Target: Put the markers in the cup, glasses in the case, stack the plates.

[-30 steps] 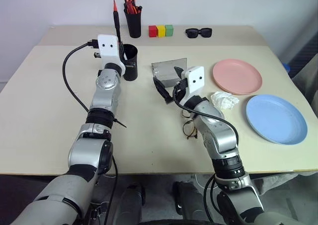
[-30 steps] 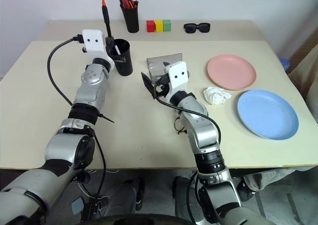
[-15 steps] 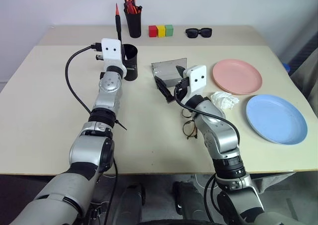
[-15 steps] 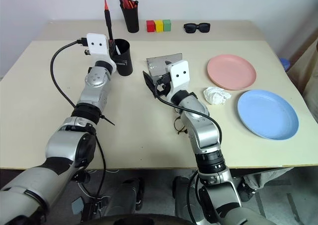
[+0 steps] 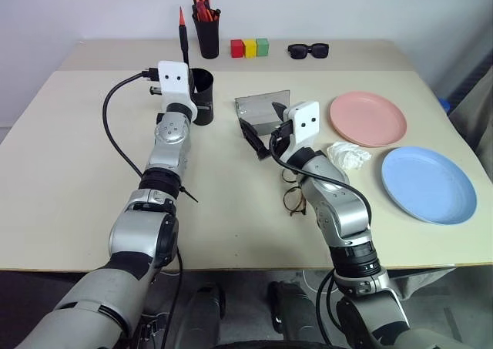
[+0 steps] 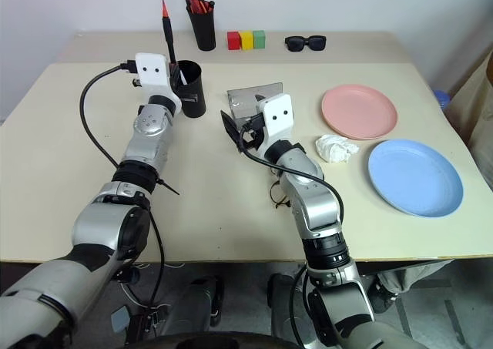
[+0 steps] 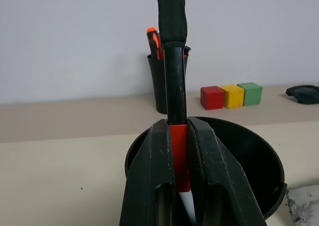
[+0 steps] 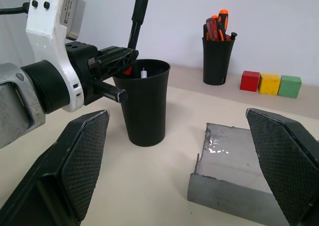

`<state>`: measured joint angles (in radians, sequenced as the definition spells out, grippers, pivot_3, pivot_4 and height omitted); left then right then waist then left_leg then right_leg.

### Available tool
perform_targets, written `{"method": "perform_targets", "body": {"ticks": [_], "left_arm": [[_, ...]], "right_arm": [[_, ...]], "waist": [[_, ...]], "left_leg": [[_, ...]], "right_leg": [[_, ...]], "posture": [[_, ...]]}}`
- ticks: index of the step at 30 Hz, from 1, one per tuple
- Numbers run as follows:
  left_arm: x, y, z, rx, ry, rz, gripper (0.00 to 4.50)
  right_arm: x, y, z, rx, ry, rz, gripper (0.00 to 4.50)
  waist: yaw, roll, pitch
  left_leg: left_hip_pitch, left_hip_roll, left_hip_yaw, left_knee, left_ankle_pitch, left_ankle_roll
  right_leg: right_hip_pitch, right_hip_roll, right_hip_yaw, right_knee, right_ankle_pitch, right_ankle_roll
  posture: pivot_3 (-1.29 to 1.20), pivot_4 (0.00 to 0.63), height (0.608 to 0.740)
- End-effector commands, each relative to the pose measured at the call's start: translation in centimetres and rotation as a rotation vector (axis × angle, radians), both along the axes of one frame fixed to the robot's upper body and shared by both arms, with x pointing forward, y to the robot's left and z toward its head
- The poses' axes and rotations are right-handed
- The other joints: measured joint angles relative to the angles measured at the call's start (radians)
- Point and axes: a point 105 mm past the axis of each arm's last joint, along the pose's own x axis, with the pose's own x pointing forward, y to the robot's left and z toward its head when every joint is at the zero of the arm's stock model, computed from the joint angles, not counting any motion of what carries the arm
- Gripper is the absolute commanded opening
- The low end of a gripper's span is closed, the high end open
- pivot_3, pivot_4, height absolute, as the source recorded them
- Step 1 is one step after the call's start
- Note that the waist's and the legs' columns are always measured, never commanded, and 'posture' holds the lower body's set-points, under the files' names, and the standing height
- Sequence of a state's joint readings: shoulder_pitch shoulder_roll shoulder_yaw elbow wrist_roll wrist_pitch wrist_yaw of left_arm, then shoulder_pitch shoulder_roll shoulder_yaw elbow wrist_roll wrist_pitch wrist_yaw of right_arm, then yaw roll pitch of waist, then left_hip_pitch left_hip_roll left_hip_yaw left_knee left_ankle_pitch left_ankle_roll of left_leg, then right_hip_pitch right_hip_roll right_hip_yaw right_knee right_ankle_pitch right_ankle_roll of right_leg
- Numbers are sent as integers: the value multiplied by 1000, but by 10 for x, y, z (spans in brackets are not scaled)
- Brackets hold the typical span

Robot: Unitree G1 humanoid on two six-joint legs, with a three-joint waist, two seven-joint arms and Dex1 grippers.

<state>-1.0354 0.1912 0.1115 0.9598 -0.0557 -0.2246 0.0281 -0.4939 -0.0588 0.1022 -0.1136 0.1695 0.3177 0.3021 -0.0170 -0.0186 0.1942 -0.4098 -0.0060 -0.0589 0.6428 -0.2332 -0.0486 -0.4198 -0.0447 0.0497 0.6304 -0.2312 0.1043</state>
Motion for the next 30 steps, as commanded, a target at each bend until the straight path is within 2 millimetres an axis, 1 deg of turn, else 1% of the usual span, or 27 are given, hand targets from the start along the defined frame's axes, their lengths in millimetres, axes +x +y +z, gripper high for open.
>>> {"method": "perform_targets", "body": {"ticks": [1,2,3,5,15,17,19,21,23,24,25,26,28,29,30], "left_arm": [[-2,-1,15,-14,-53,-5,427],[-2,-1,15,-11,-54,-3,897],[-2,0,15,-8,-54,3,1254],[-2,1,15,-7,-54,14,2177],[-2,3,15,-22,-58,20,2177],[-3,4,19,-44,-78,23,2177],[-6,3,31,-69,-126,12,2177],[-11,-4,48,-100,-185,-41,2177],[-16,-17,61,-93,-221,-133,2177],[-20,-29,64,-70,-223,-217,2450],[-24,-45,65,-2,-211,-304,2719],[-27,-54,64,45,-198,-359,3075],[-33,-79,56,143,-111,-510,4065],[-36,-88,50,189,-66,-565,4480],[-38,-95,45,229,-25,-609,4480]], "right_arm": [[-7,2,17,19,-67,14,4500],[-7,2,17,19,-67,14,4500],[-7,2,17,19,-67,14,4500],[-7,2,17,19,-66,14,4500],[-7,2,16,18,-65,16,4500],[-7,2,17,17,-66,17,4500],[-7,2,17,16,-67,17,4500],[-7,0,17,12,-70,12,4500],[-6,-4,18,1,-75,4,4500],[-5,-7,19,-11,-81,-4,4500],[-3,-13,20,-23,-87,-18,4500],[-2,-17,21,-30,-90,-28,4500],[-2,-31,23,-68,-96,-39,4500],[-3,-36,22,-98,-98,-35,4500],[-5,-40,21,-131,-99,-28,4500]], "waist": [[0,0,0],[0,0,0],[0,0,0],[0,0,0],[0,0,0],[0,0,0],[0,0,0],[0,0,0],[1,0,0],[2,0,0],[2,0,0],[3,0,0],[3,0,0],[3,0,0],[2,0,0]], "left_leg": [[0,0,0,0,0,0],[0,0,0,0,0,0],[0,0,0,0,0,0],[0,0,0,0,0,0],[0,0,0,0,0,0],[0,0,0,0,0,0],[0,0,0,0,0,0],[0,0,0,0,0,0],[0,0,0,0,0,0],[0,0,0,0,0,0],[0,0,0,0,0,0],[0,0,0,0,0,0],[0,0,0,0,0,0],[0,0,0,0,0,0],[0,-1,0,1,0,0]], "right_leg": [[0,0,0,0,0,0],[0,0,0,0,0,0],[0,0,0,0,0,0],[0,0,0,0,0,0],[0,0,0,0,0,0],[0,0,0,0,0,0],[0,0,0,0,0,0],[0,0,0,0,0,0],[0,0,0,0,0,0],[0,0,0,0,0,0],[0,0,0,0,0,0],[0,0,0,0,0,0],[1,0,0,0,0,0],[1,0,0,0,0,0],[1,0,0,0,0,0]], "posture": [[0,150,740],[0,150,740],[0,150,740],[0,150,740],[0,150,740],[0,150,740],[0,150,740],[0,150,740],[0,150,740],[0,150,740],[0,150,740],[0,150,740],[0,150,740],[0,150,740],[0,150,740]]}}
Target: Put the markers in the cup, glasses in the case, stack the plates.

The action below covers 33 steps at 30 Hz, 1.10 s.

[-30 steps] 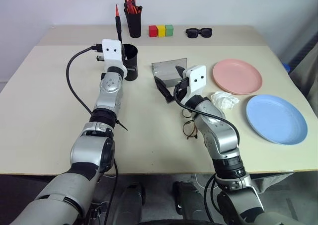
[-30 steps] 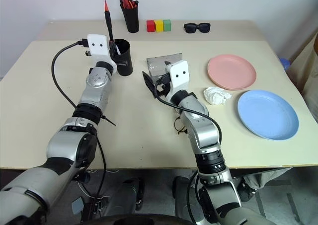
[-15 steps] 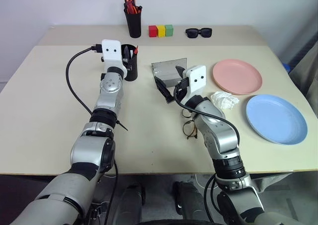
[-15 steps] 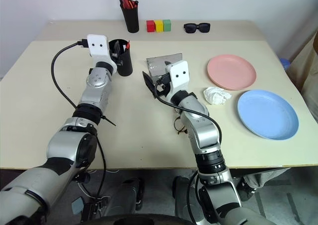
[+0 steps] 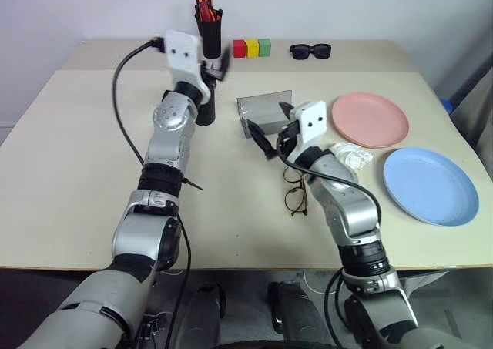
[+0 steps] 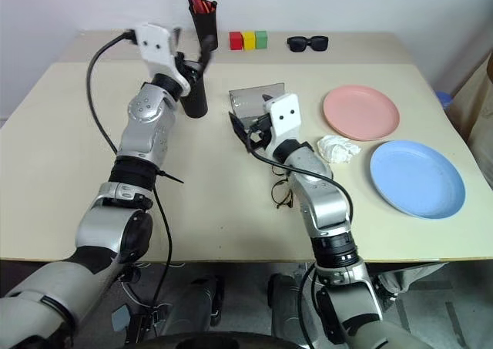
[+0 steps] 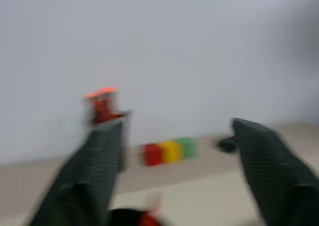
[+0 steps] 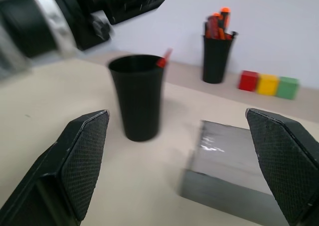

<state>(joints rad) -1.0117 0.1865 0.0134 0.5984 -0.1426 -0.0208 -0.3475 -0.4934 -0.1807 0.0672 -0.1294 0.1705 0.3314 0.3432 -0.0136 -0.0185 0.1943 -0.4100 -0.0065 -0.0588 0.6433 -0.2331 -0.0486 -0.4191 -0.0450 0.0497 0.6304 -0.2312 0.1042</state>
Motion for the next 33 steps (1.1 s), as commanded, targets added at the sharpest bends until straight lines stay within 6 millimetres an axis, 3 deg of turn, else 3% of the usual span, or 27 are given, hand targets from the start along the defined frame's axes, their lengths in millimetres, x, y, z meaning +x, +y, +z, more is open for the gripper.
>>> {"method": "perform_targets", "body": {"ticks": [1,9,14,19,22,29,33], "left_arm": [[-9,-28,-11,149,95,-162,4480],[13,-38,-67,316,438,-212,4480],[12,-41,-86,402,524,-259,4480],[7,-44,-103,481,563,-308,4480],[6,-44,-107,490,563,-316,3634],[3,-48,-107,480,532,-351,69],[-3,-47,-107,499,478,-422,69]], "right_arm": [[-11,-15,18,-70,-74,26,4500],[-29,-56,0,-270,-9,54,4500],[-37,-70,-8,-296,18,3,4500],[-46,-72,-13,-290,30,-28,4500],[-50,-74,-16,-291,43,-42,4500],[-54,-80,-22,-295,68,-69,4500],[-55,-80,-25,-297,81,-65,4500]], "waist": [[-4,0,0],[-8,0,0],[-4,0,1],[-4,0,1],[-2,0,1],[-1,0,1],[-2,0,1]], "left_leg": [[0,0,0,0,0,0],[0,1,0,0,-1,2],[0,1,1,0,-1,2],[0,1,1,1,-1,2],[-1,1,1,1,-1,2],[-1,1,1,2,-1,2],[-1,1,1,2,-1,2]], "right_leg": [[0,0,0,0,0,0],[0,2,0,0,-1,0],[0,1,0,0,-1,1],[0,1,0,0,-1,1],[0,1,0,0,-1,1],[0,1,0,0,-1,1],[0,1,0,0,-1,1]], "posture": [[0,150,740],[0,150,740],[0,150,740],[0,150,740],[0,150,740],[0,150,740],[0,150,740]]}}
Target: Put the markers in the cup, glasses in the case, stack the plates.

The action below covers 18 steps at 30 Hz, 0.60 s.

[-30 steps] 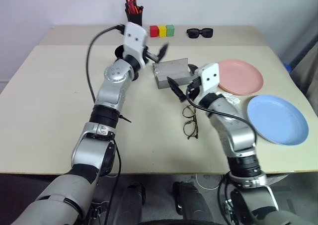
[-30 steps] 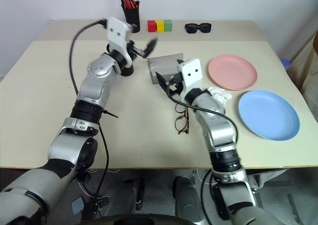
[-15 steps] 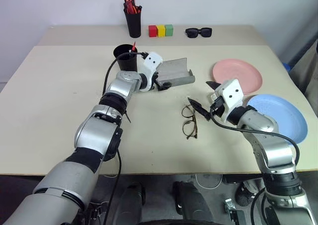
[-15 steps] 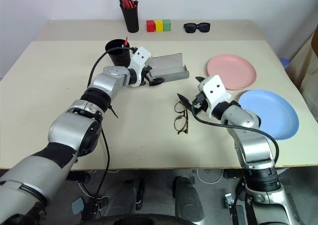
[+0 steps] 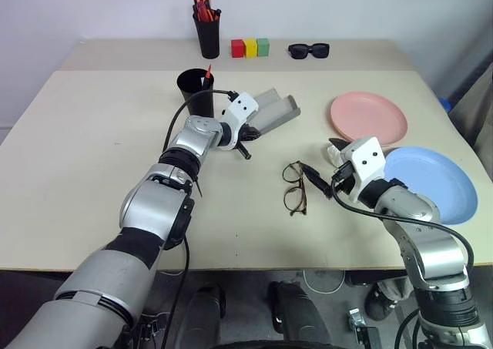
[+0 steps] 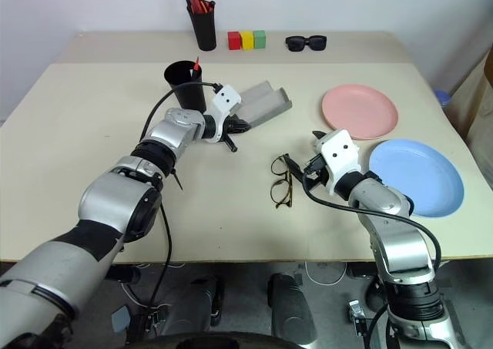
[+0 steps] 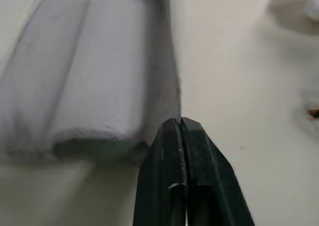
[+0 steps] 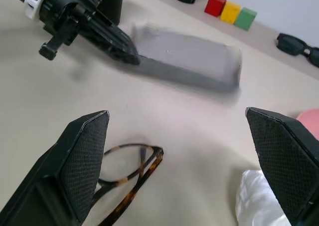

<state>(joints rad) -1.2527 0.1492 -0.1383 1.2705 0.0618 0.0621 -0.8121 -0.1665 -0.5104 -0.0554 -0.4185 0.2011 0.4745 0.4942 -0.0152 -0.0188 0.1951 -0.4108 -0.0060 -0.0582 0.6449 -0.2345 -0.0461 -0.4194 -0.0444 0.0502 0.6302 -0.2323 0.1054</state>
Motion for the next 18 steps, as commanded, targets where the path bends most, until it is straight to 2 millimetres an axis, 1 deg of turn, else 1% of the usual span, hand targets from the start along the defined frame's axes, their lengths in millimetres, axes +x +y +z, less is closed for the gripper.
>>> {"method": "perform_targets", "body": {"ticks": [1,5,9,11,13,15,18], "left_arm": [[-5,1,12,-16,-80,-98,69],[-18,13,13,-20,-126,-229,69],[-41,36,11,2,-144,-391,69],[-54,54,4,46,-116,-448,69],[-68,67,1,70,-89,-493,69],[-79,74,-3,82,-70,-516,69],[-89,83,-11,109,-36,-515,69]], "right_arm": [[-5,2,14,-5,-54,15,4500],[-7,5,11,-5,-32,35,4500],[-10,8,9,8,-3,55,4500],[-13,10,4,45,58,74,4500],[-16,9,0,84,114,73,4500],[-16,5,-5,109,176,38,4500],[-17,1,-12,147,264,11,4500]], "waist": [[-2,0,0],[-4,0,0],[-2,0,0],[-1,0,0],[-2,0,0],[-2,0,0],[5,0,0]], "left_leg": [[0,0,0,0,0,0],[0,0,0,0,0,0],[0,1,0,0,0,0],[0,1,0,0,0,0],[0,1,0,0,0,0],[0,1,0,0,0,0],[0,2,-1,2,0,0]], "right_leg": [[0,0,0,0,0,0],[0,0,0,0,0,0],[0,0,0,0,0,0],[0,0,0,1,0,-1],[0,0,0,1,0,-1],[0,0,0,1,0,-1],[1,-1,0,1,-1,-3]], "posture": [[0,150,740],[0,150,740],[0,150,740],[0,150,740],[0,150,740],[0,150,740],[0,150,740]]}}
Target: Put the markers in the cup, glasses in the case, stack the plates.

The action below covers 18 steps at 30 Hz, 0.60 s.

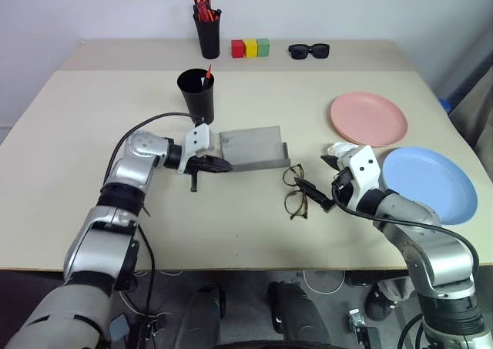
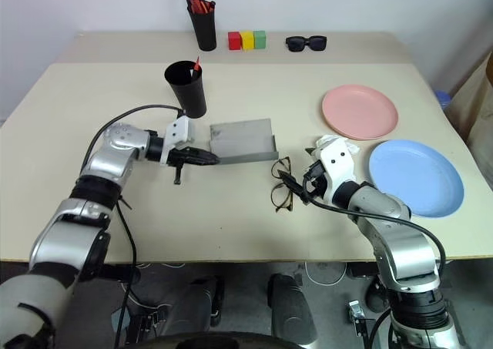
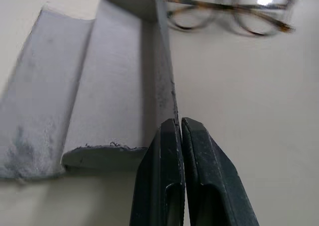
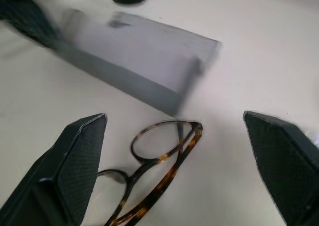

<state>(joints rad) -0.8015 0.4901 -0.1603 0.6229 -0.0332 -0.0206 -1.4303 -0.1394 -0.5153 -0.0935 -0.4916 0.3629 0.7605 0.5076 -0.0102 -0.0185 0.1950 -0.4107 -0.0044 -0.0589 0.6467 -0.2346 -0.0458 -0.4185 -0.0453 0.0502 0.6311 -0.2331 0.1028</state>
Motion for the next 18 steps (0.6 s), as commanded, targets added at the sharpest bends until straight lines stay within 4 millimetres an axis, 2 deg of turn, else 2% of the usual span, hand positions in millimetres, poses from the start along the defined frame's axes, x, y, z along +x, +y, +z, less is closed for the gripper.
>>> {"method": "perform_targets", "body": {"ticks": [1,2,5,11,15,18], "left_arm": [[-10,1,7,17,-15,-37,69],[-13,3,6,24,-8,-36,69],[-14,6,7,9,-2,-8,870],[-6,11,19,-6,-134,55,3894],[-5,17,29,-22,-197,86,3894],[-16,20,42,-73,-232,86,3894]], "right_arm": [[-4,-2,7,62,49,-18,4500],[-5,-2,5,85,85,-21,4500],[-7,0,-1,167,174,-30,4500],[1,6,-1,321,282,-71,4500],[4,5,-3,348,330,-90,4500],[4,1,-10,344,376,-112,4500]], "waist": [[0,0,0],[0,0,0],[-3,0,0],[-5,0,0],[-5,0,0],[-7,0,0]], "left_leg": [[0,0,0,0,0,0],[0,0,0,1,0,0],[0,0,0,1,0,0],[1,1,0,0,0,0],[1,1,0,0,0,0],[1,1,1,0,0,0]], "right_leg": [[0,0,0,0,-1,-1],[1,0,0,0,-1,-1],[1,0,0,0,-1,-2],[0,1,0,0,0,1],[0,0,0,0,1,2],[0,0,0,0,1,2]], "posture": [[0,150,740],[0,150,740],[0,150,740],[0,150,740],[0,150,740],[0,150,740]]}}
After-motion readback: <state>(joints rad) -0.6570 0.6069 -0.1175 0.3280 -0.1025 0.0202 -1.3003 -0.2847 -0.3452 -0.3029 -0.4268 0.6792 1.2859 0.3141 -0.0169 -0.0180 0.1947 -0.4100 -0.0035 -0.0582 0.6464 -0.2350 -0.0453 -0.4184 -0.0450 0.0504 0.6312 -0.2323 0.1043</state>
